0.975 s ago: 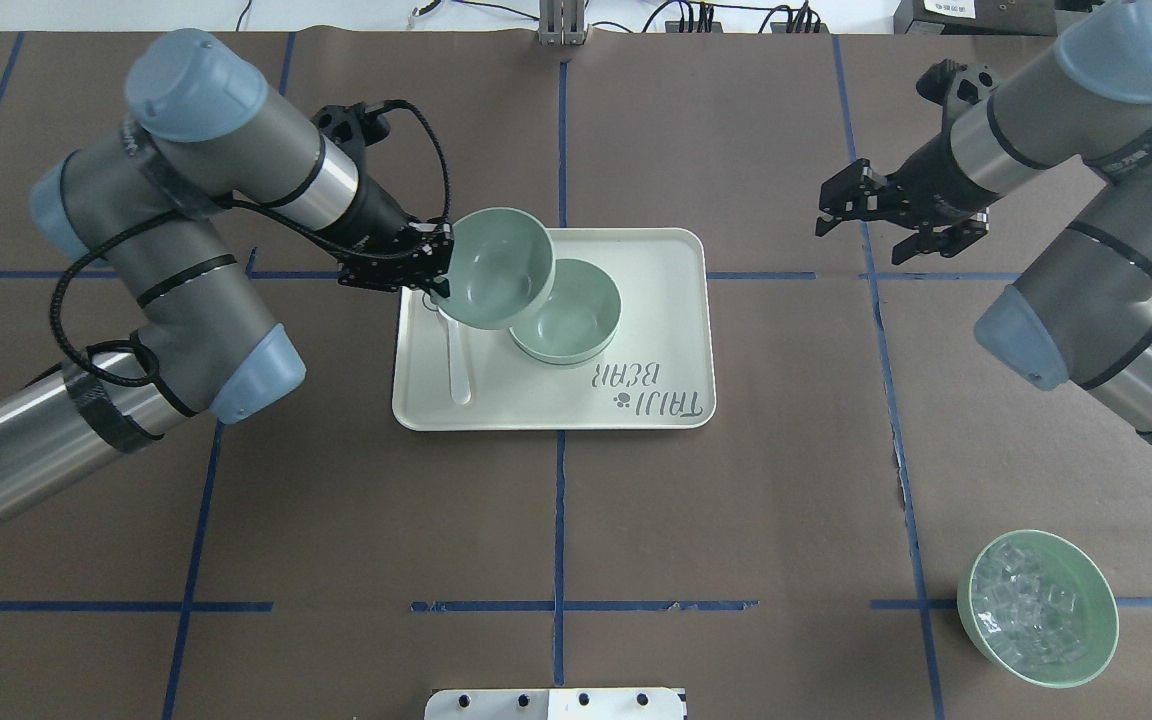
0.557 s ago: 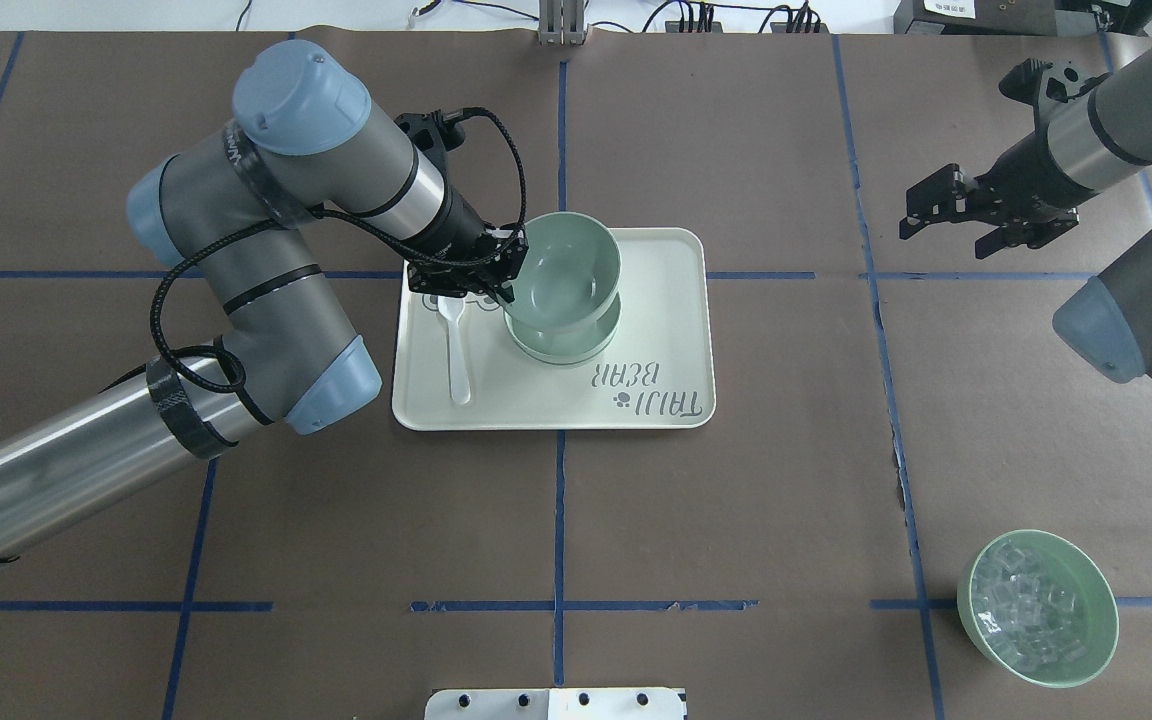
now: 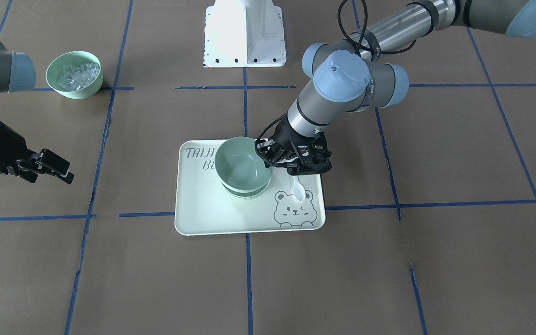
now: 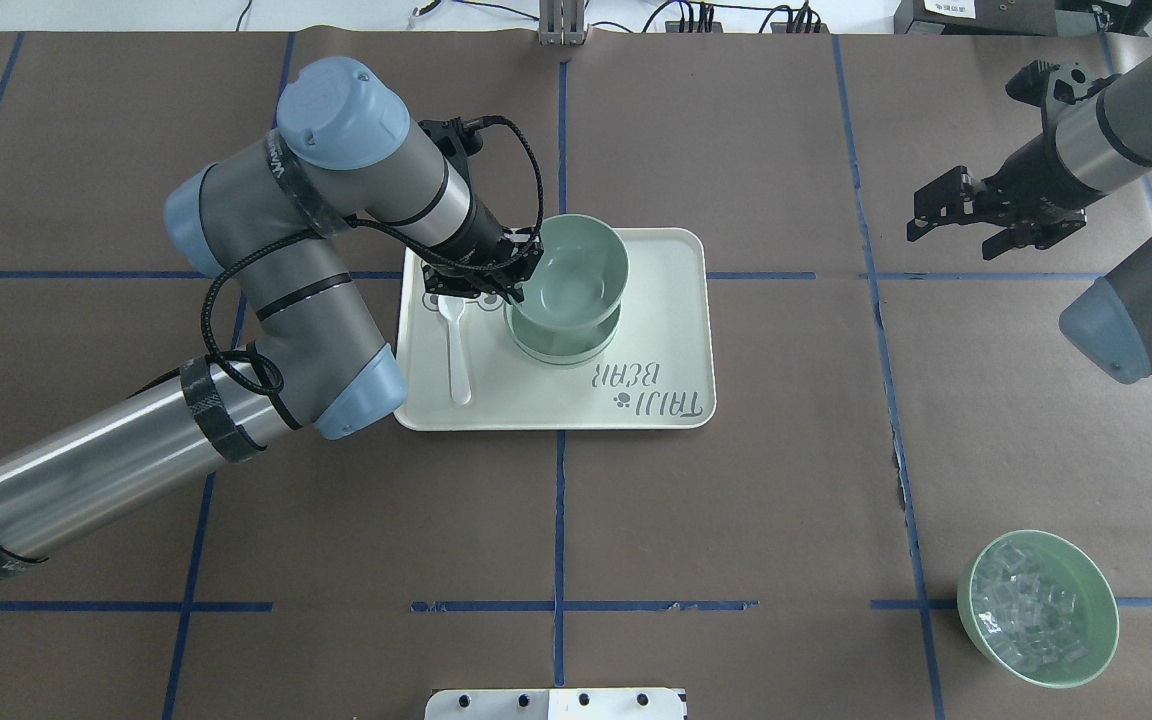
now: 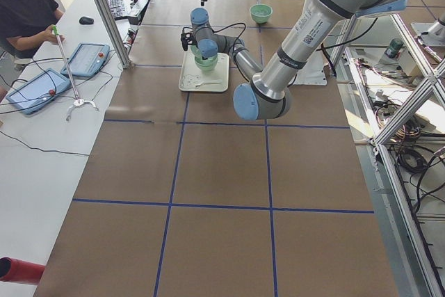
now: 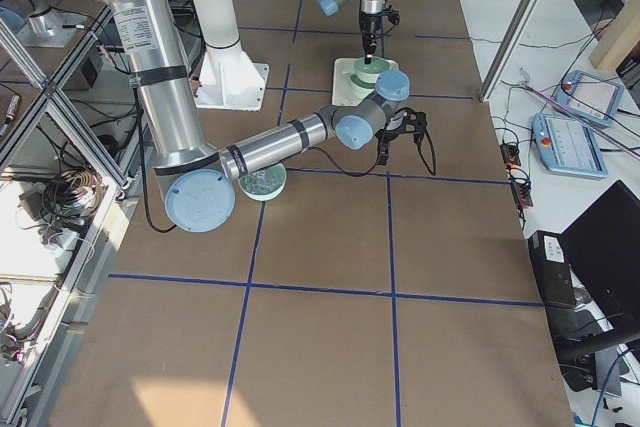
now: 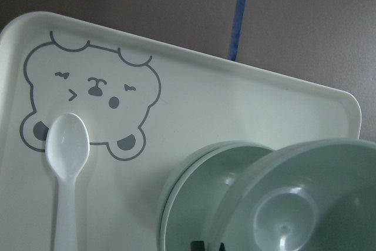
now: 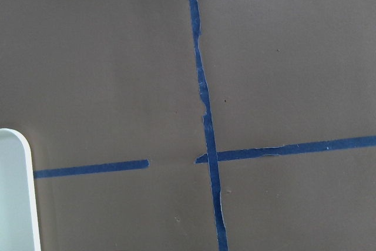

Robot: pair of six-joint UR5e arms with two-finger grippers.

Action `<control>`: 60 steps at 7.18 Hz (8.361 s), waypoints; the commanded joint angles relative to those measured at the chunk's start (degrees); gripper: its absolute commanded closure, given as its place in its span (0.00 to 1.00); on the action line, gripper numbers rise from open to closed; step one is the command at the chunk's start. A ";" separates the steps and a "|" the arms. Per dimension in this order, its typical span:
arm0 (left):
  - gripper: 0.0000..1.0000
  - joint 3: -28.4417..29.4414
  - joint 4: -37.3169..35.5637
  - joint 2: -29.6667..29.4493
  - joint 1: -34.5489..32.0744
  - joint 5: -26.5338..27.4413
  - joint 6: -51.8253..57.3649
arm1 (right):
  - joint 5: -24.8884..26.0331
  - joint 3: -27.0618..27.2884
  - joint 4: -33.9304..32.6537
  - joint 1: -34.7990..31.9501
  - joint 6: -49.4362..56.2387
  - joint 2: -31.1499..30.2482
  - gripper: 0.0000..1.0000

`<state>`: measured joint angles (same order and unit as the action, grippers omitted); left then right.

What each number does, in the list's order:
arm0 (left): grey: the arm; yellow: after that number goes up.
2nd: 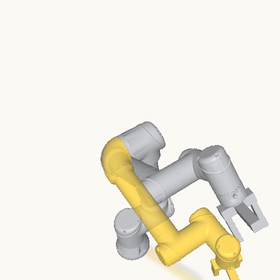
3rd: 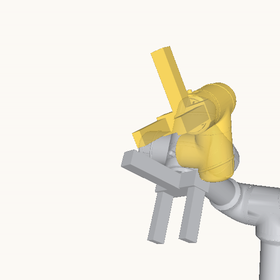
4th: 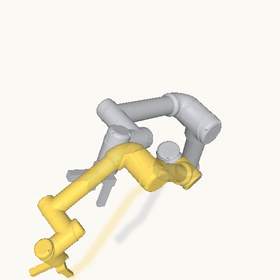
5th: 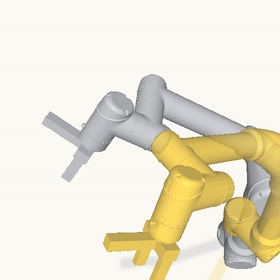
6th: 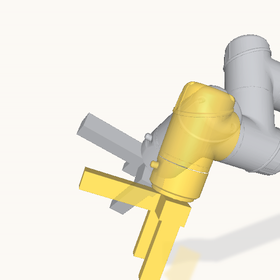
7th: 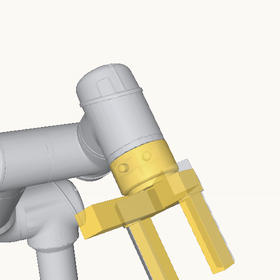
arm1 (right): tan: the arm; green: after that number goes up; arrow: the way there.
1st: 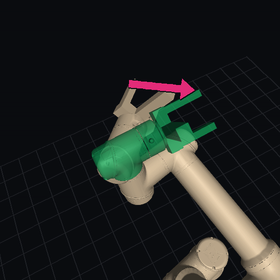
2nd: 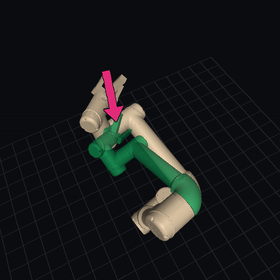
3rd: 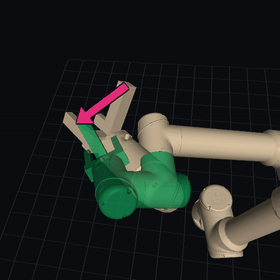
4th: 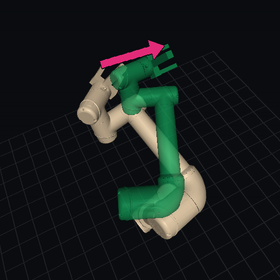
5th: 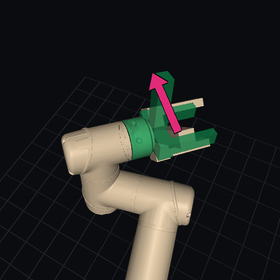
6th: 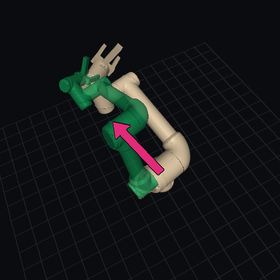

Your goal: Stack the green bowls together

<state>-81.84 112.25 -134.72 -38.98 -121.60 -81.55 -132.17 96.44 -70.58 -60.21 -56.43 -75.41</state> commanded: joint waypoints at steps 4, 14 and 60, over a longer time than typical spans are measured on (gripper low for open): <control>1.00 0.10 -2.81 -0.37 1.19 1.36 0.07 | -0.01 0.15 0.00 0.00 0.00 0.00 0.00; 0.00 -0.42 -3.79 -0.02 1.27 5.21 0.69 | -0.01 0.24 0.00 0.00 0.00 0.09 0.00; 0.00 -14.31 -29.89 41.30 -51.37 -13.49 88.93 | -5.64 -7.93 -19.95 -25.48 54.94 -7.12 0.00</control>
